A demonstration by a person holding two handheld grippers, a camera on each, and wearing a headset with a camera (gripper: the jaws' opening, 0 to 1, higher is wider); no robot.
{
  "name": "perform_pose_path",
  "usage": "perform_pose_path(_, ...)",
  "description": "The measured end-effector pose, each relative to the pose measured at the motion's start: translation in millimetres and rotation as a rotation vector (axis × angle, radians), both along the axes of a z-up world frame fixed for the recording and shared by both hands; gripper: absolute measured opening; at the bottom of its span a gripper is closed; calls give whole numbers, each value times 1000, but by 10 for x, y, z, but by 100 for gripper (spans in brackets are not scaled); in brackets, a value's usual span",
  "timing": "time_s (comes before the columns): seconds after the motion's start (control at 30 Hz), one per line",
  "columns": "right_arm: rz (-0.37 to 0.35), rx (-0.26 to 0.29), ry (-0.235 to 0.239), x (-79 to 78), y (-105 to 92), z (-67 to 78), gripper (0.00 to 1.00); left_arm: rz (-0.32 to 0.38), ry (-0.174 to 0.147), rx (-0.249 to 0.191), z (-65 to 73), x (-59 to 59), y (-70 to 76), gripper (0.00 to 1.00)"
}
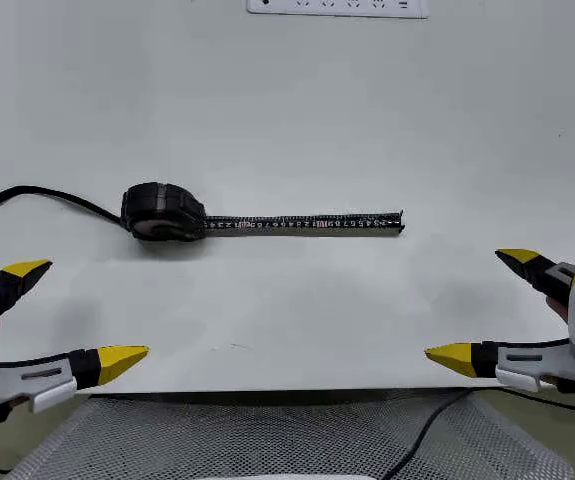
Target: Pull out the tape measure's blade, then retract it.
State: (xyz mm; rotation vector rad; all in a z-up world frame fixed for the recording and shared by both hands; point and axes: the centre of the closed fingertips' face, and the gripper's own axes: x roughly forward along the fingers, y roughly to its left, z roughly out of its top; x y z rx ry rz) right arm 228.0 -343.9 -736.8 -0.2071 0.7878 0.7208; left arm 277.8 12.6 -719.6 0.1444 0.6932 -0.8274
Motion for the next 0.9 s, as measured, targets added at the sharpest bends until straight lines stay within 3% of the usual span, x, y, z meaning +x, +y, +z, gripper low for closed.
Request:
perform_pose_path(0.53, 4, 1, -8, 38, 15, 29, 93, 12, 1, 16, -32, 45, -22, 90)
perform_pose_path(0.6, 6, 2, -4, 36, 26, 28, 92, 18, 10, -3, -29, 55, -80, 90)
perform_pose_path(0.67, 10, 2, -5, 36, 35, 38, 92, 11, -8, 12, -34, 72, -128, 90)
perform_pose_path(0.9, 13, 2, -5, 47, 30, 43, 92, 27, -16, 15, -52, 175, -284, 89)
